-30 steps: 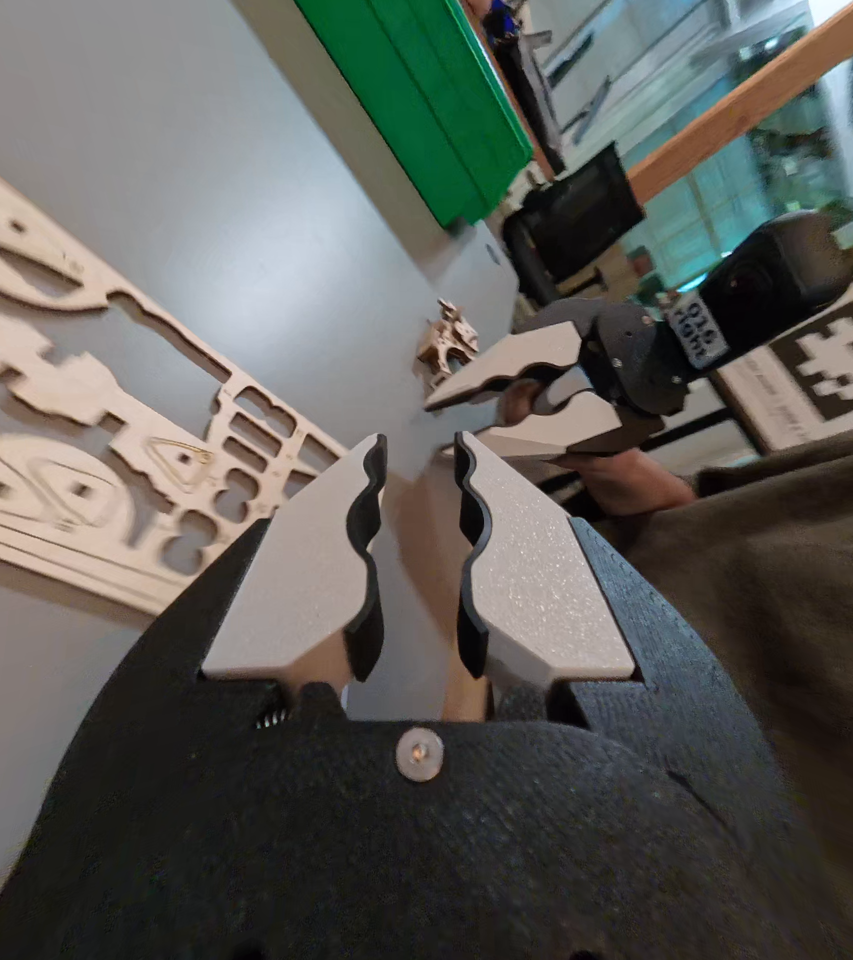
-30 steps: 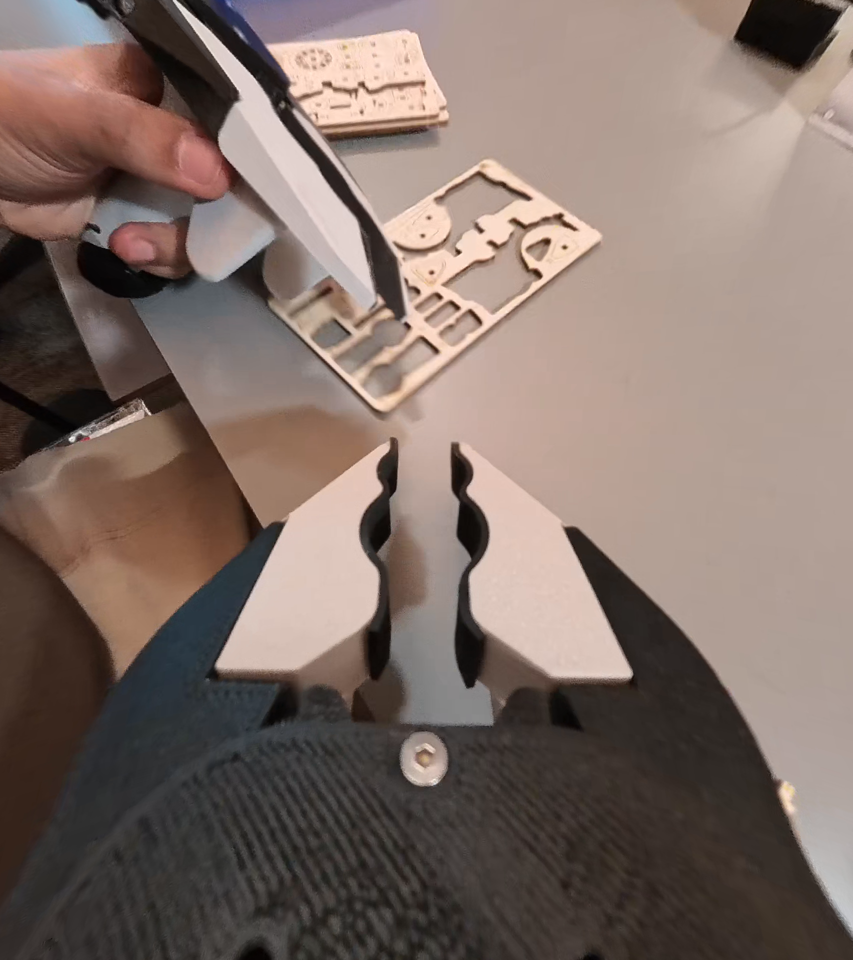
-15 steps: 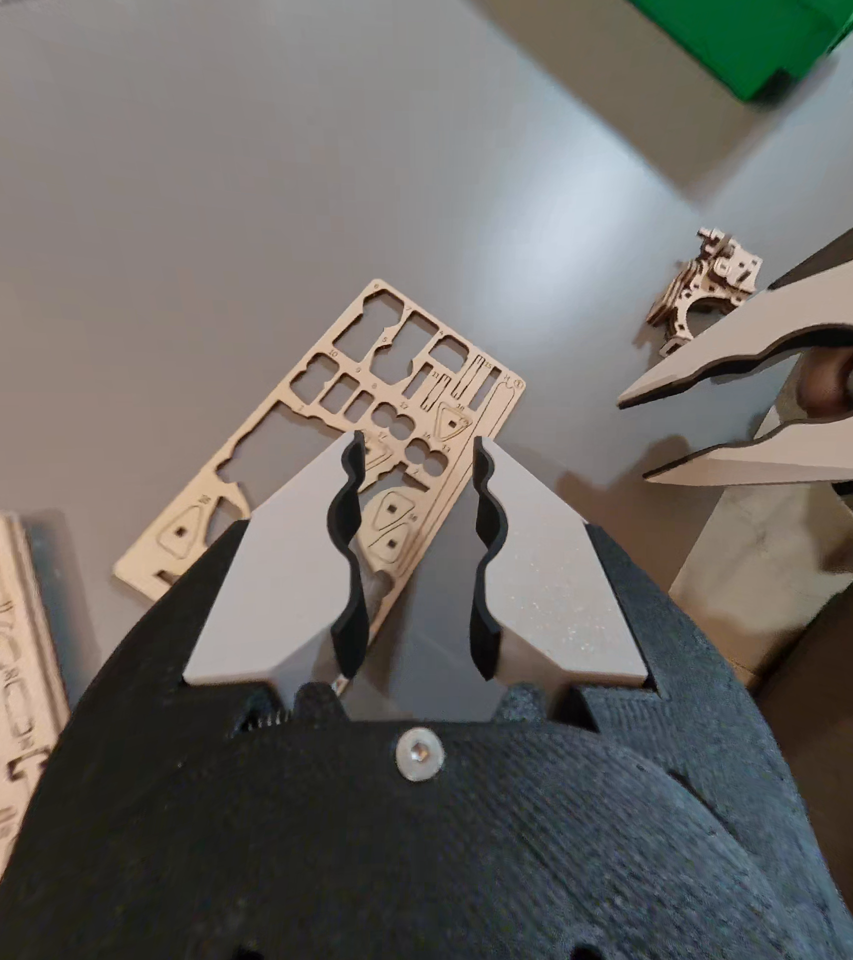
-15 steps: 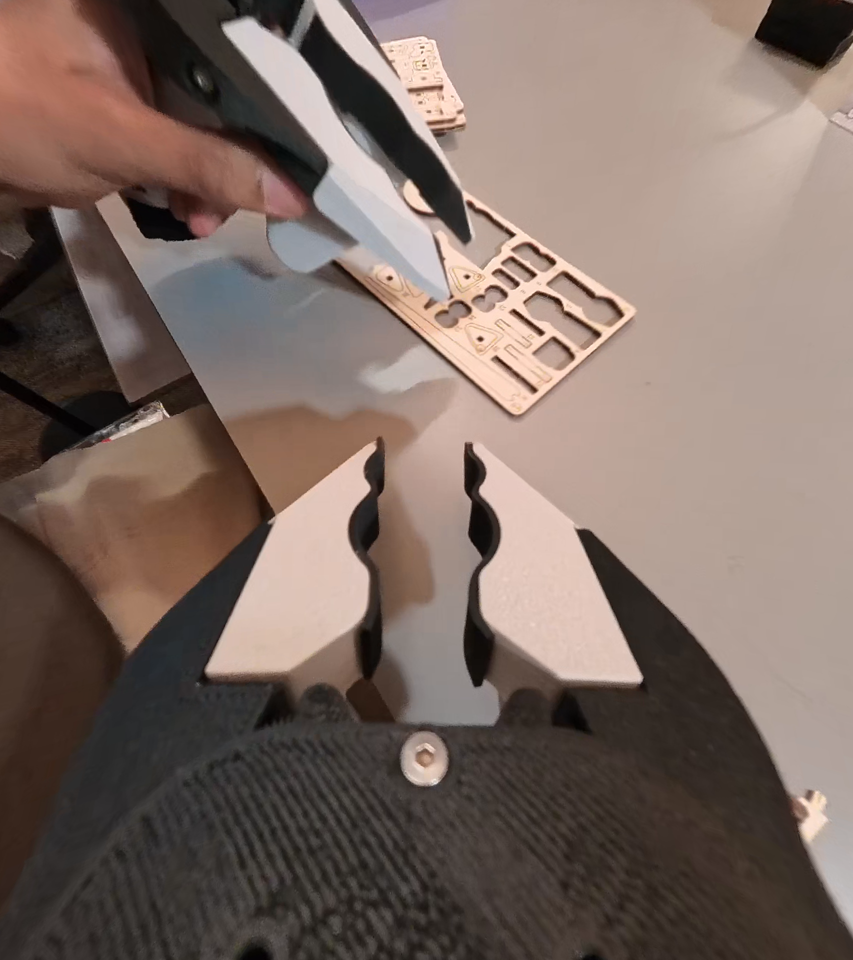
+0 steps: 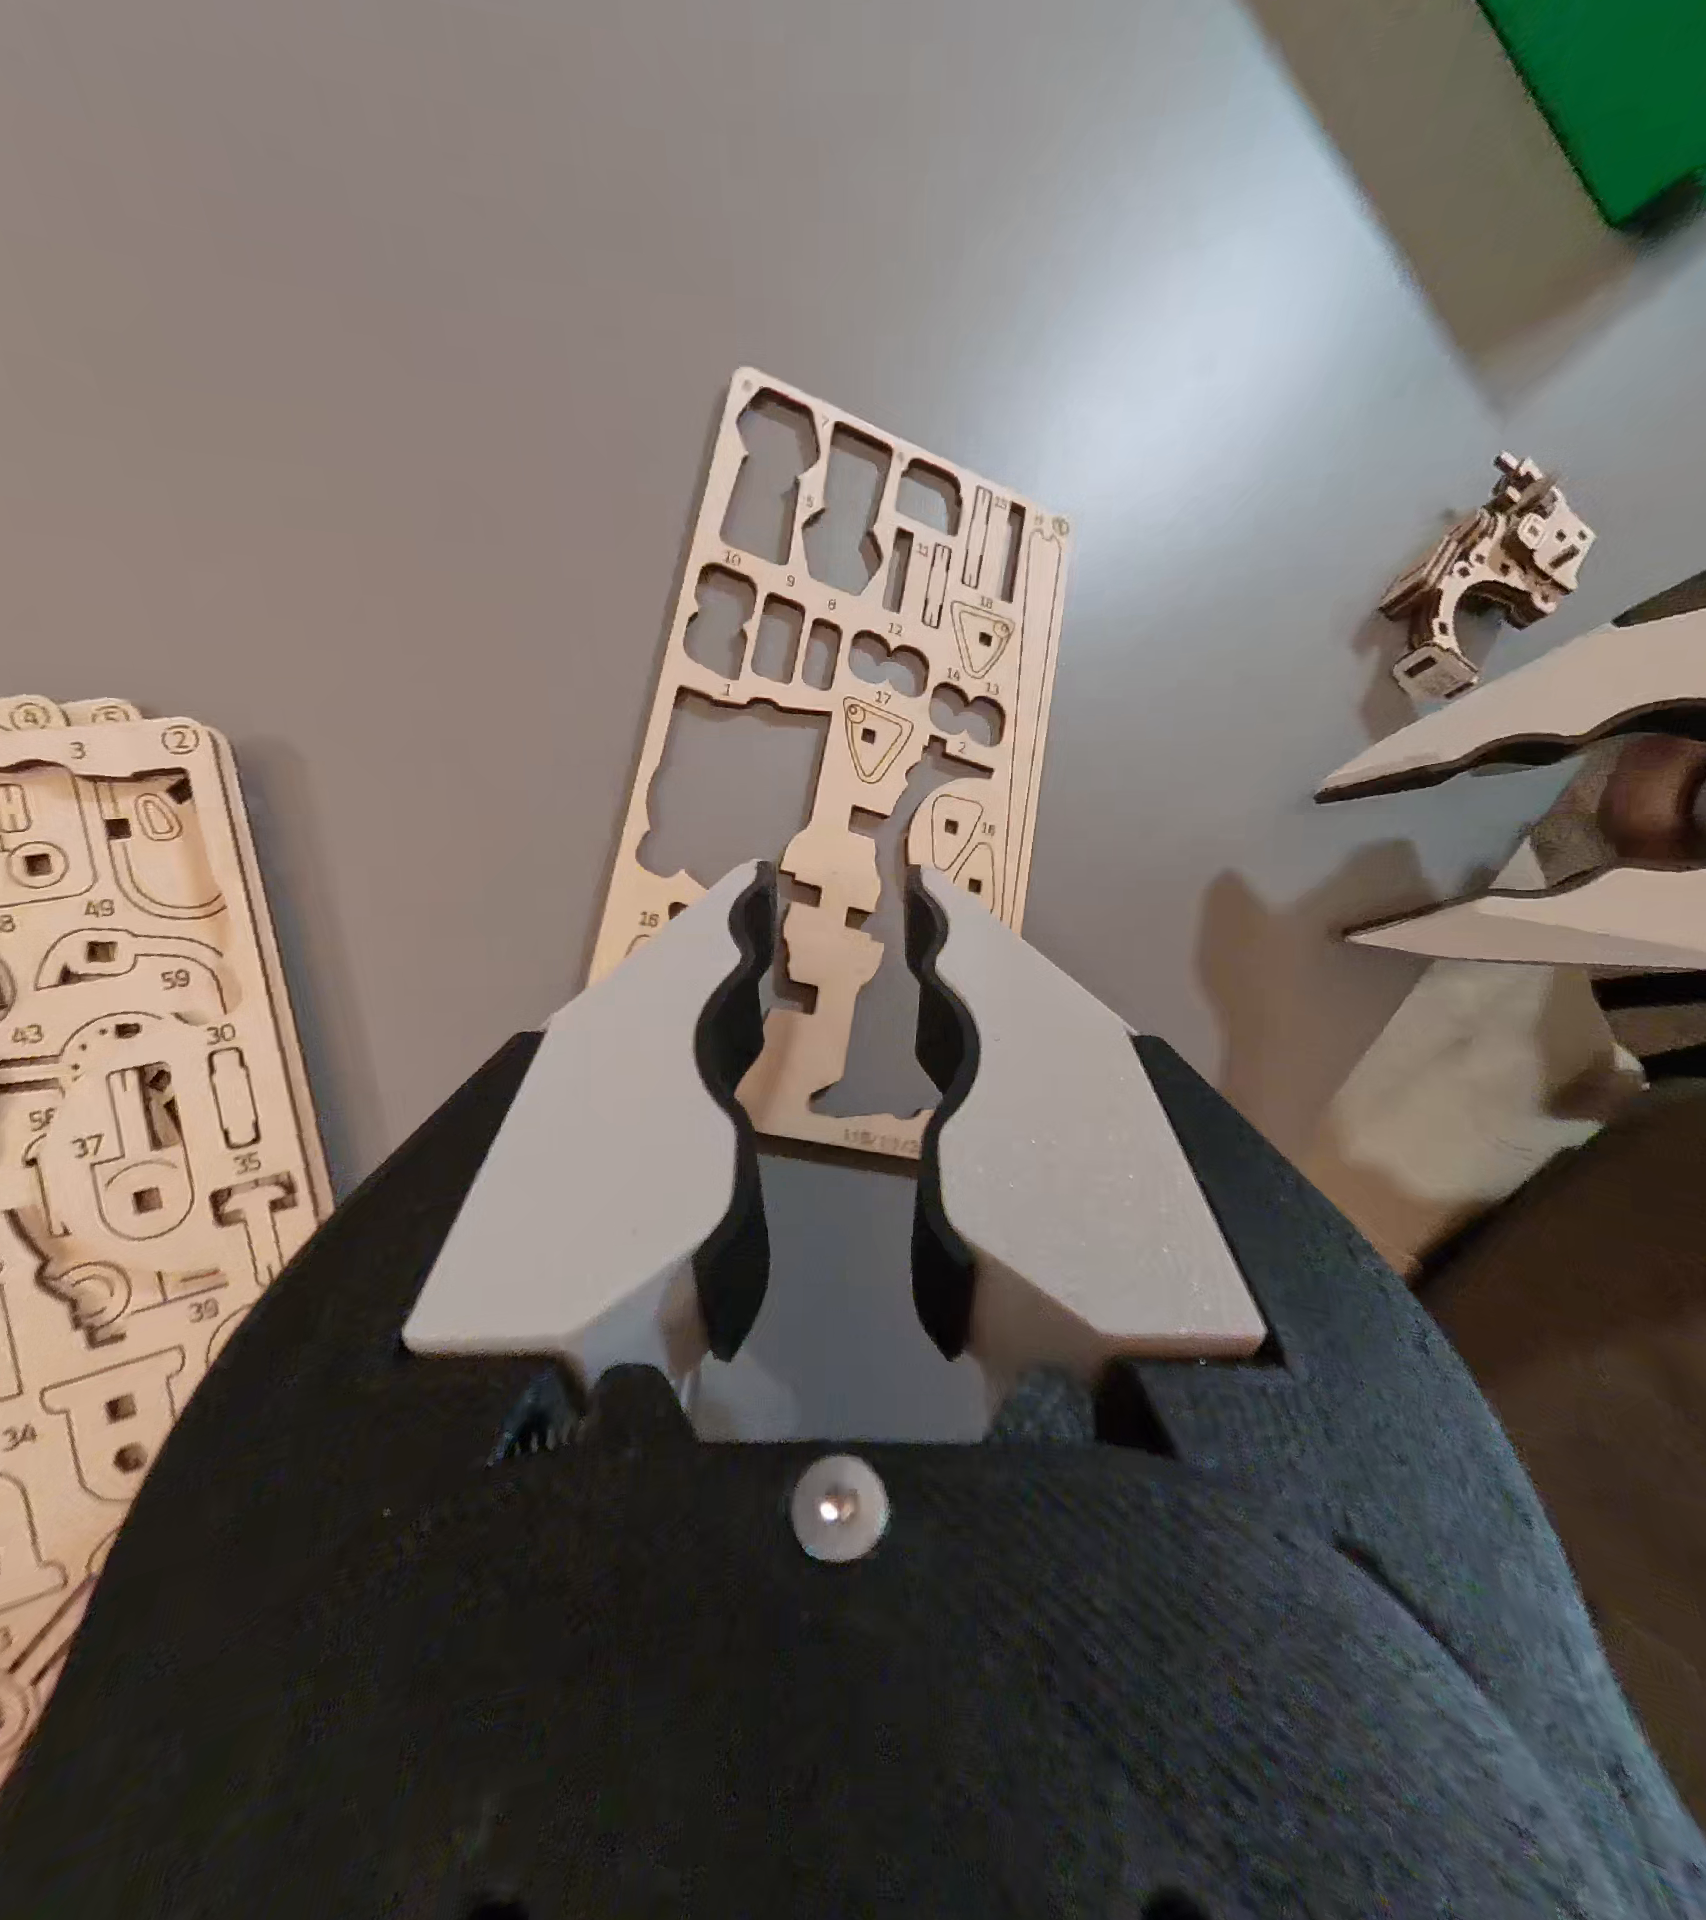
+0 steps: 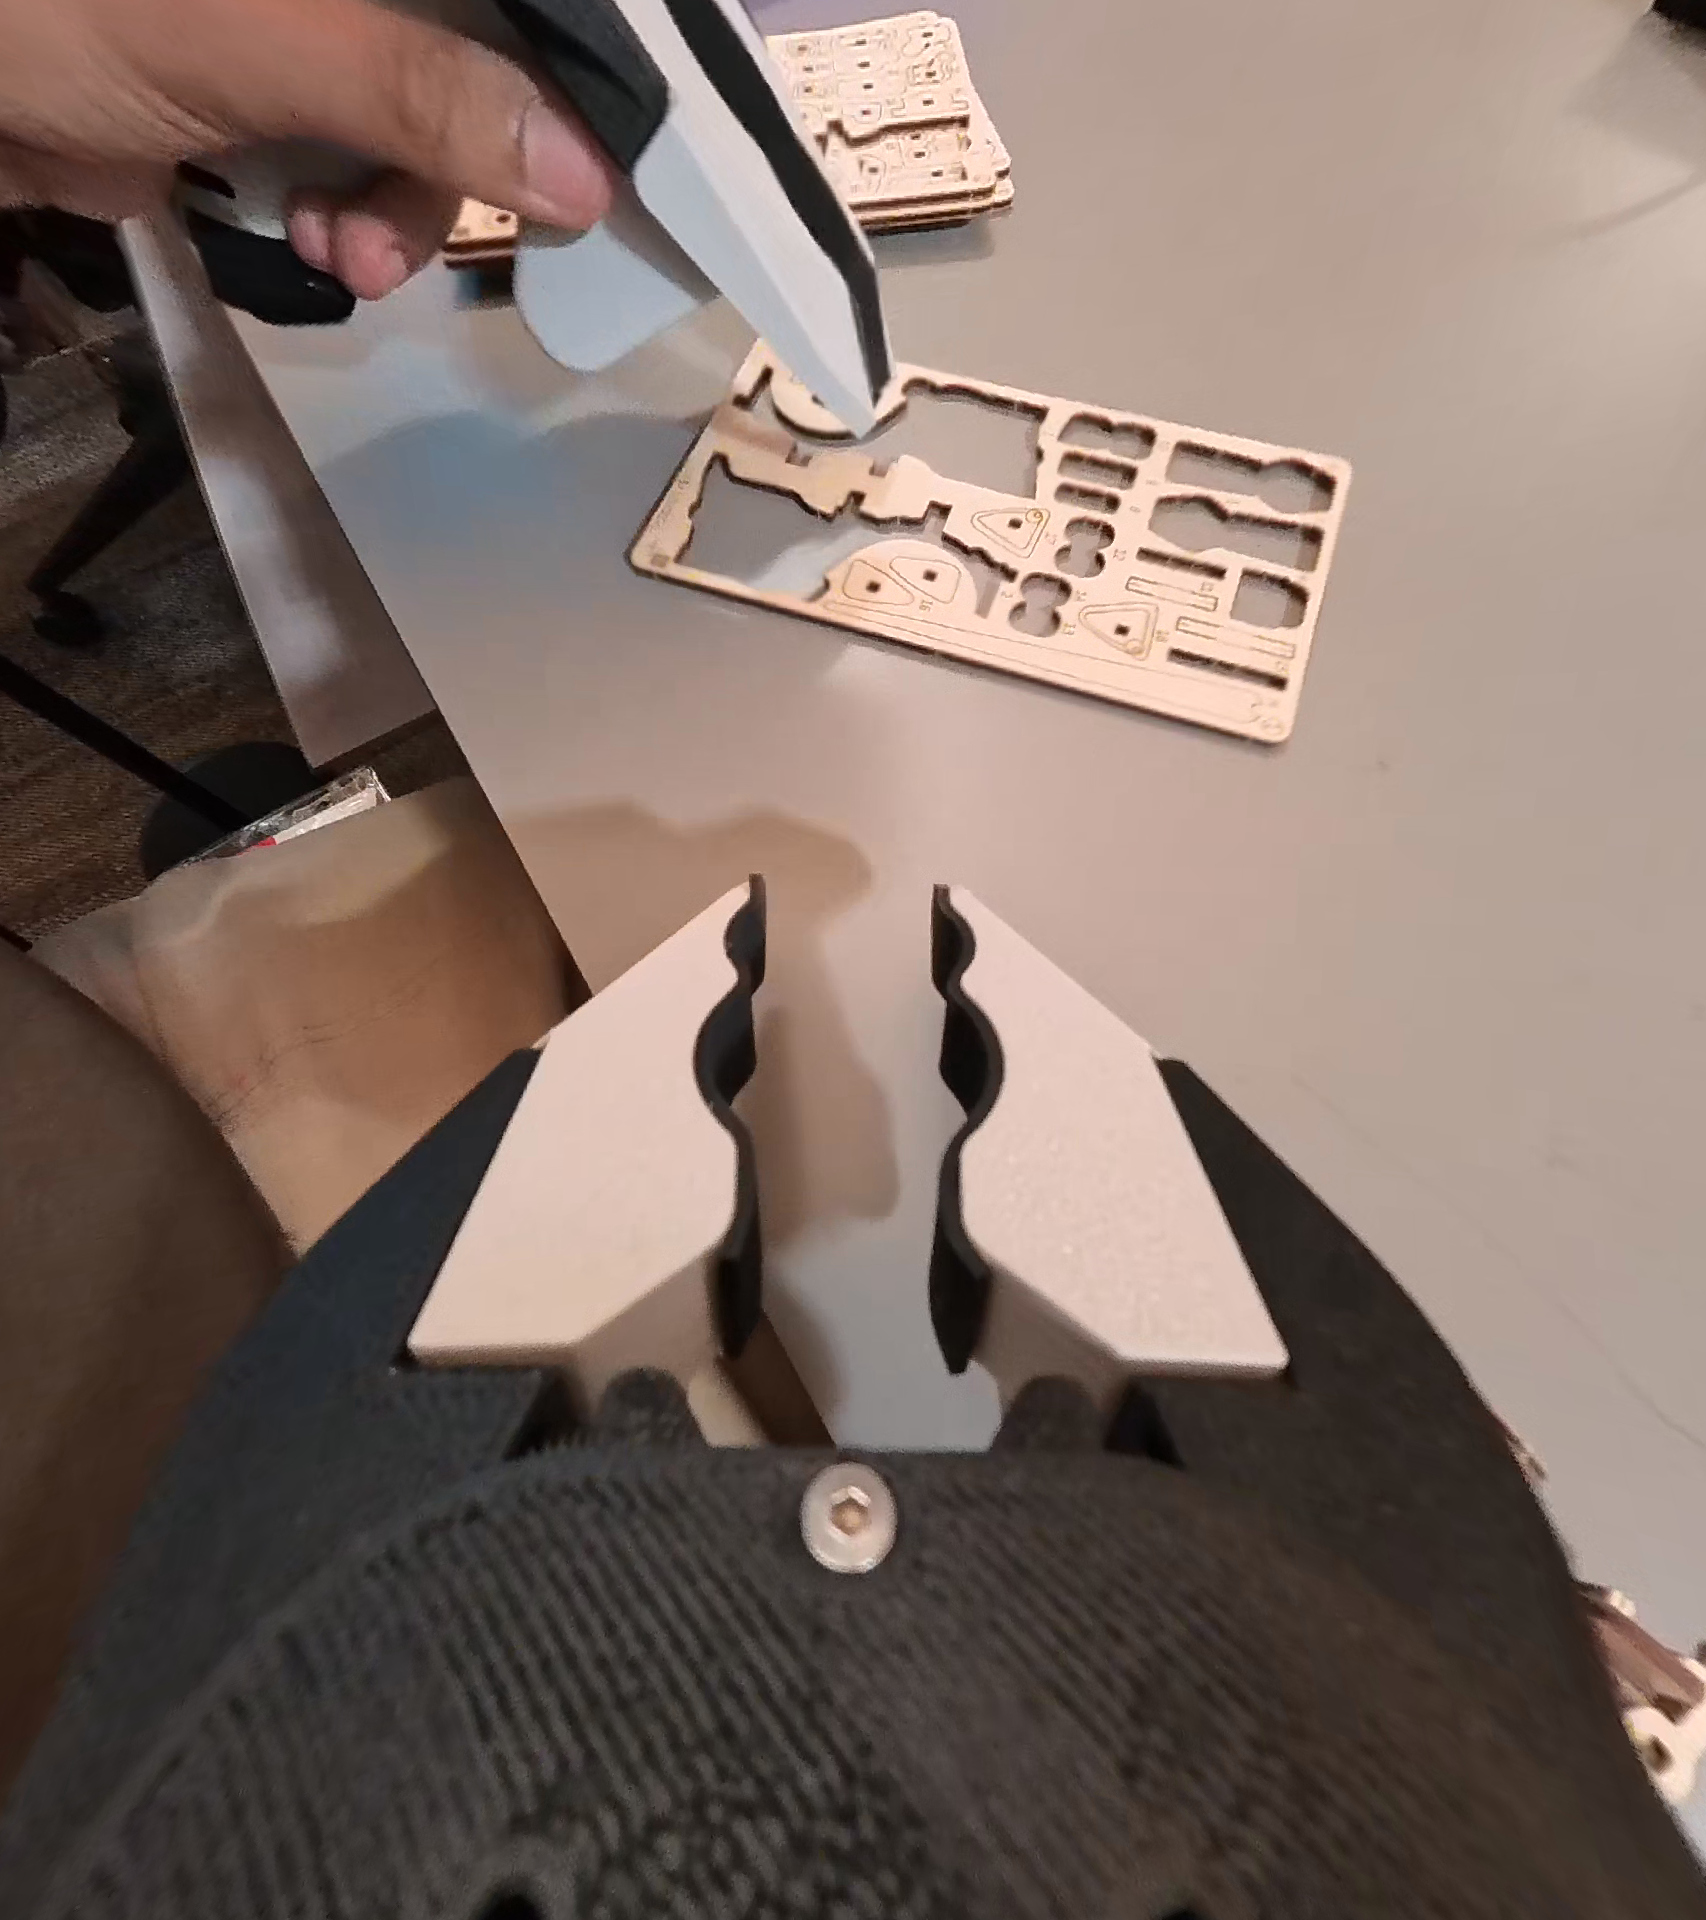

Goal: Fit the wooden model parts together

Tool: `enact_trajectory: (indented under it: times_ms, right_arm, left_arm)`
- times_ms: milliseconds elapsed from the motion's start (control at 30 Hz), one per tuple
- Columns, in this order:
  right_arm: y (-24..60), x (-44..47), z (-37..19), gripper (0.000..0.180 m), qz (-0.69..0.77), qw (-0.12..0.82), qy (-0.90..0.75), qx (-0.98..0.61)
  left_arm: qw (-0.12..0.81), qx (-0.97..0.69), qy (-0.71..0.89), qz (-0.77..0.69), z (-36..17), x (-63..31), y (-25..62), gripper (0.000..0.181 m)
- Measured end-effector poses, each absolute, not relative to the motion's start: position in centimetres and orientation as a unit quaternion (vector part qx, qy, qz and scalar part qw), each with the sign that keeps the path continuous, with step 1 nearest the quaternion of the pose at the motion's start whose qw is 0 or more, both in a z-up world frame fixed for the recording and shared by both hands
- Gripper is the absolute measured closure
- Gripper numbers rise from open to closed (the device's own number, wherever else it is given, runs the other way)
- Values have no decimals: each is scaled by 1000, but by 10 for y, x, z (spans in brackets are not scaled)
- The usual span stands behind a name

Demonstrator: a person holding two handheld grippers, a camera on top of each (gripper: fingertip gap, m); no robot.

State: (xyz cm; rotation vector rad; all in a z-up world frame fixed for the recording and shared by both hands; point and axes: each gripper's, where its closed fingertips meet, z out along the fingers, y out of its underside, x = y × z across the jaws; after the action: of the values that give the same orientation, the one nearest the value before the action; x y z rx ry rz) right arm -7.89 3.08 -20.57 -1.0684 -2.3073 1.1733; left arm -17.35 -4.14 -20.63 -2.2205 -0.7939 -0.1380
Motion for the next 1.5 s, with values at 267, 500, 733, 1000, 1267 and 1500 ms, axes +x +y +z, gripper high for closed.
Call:
enact_trajectory:
  times_ms: [267, 500, 733, 1000, 1267, 1500]
  right_arm:
    - [18, -75, -210, 147, 419, 149, -816, -369]
    - [17, -77, -220, 139, 410, 129, -807, -405]
    - [30, -80, -220, 161, 429, 90, -777, -452]
    - [27, -93, -196, 138, 434, 201, -778, -408]
    - [56, -110, -186, 124, 409, 311, -740, -435]
    - [92, -127, -177, 153, 398, 383, -649, -524]
  left_arm:
    - [355, -868, -346, 2, -221, -194, -62, 140]
    - [401, -821, -339, -224, -208, -138, -25, 146]
    - [429, -744, -328, -394, -190, -102, 2, 154]
    - [422, -823, -346, -161, -204, -155, -31, 165]
    - [398, -860, -210, 241, -167, -201, -52, 168]
    - [479, -813, -284, 168, -157, -190, -41, 181]
